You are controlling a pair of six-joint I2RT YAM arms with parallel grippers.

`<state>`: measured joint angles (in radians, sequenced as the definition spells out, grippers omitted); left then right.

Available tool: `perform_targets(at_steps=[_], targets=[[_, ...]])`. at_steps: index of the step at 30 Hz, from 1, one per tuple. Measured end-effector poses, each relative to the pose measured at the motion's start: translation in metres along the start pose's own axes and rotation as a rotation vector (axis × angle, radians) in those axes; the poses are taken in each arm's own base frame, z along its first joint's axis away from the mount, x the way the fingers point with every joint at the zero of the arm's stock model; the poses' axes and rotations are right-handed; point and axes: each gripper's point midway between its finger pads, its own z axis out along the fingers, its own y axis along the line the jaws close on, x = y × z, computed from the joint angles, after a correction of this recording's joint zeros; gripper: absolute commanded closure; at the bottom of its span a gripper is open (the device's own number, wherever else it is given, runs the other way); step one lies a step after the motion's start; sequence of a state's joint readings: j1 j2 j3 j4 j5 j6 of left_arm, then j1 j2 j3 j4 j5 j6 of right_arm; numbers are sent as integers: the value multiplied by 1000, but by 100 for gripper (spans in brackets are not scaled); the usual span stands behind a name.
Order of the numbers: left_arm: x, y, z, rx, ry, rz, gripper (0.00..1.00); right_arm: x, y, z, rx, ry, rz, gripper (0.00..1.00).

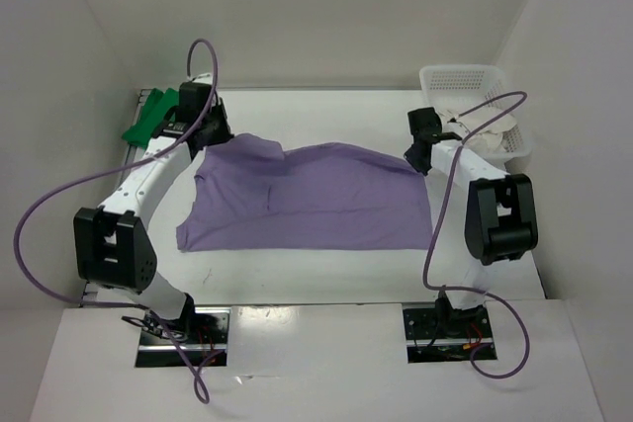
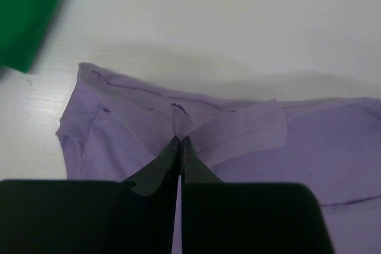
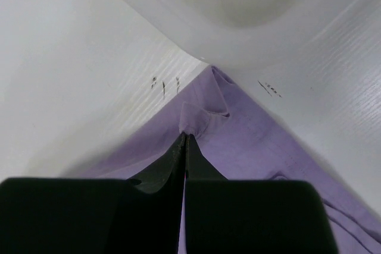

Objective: Fold and stack the t-shirts
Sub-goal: Grap the side of the flattened tshirt furthest away from the robot with both arms, then fold the other side of the tshirt into a rectangle

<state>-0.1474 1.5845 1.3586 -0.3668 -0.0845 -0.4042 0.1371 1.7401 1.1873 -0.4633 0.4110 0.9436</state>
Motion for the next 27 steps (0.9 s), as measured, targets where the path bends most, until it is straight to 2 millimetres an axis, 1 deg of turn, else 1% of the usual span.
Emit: perform_targets(at_steps=[4,9,15,20,23,27], targets=[[17,9,-20,-12,20,-3,96,-1,-7,-7,-22,5,21,99],[45,19,-39,-23,56,-21,96,0,-21,0,-3,23,40,99],[74,28,-59,-28,94,-21,96,3,-27,4,-4,32,48,99],[89,31,-68,-24,127,-25,96,6,-29,4,-5,40,47,99],[97,32,-74,-24,153,-29,96,9,-33,2,-1,44,45,99],[103,33,-83,-22,160,-42,96,15,-42,0,8,50,42,99]])
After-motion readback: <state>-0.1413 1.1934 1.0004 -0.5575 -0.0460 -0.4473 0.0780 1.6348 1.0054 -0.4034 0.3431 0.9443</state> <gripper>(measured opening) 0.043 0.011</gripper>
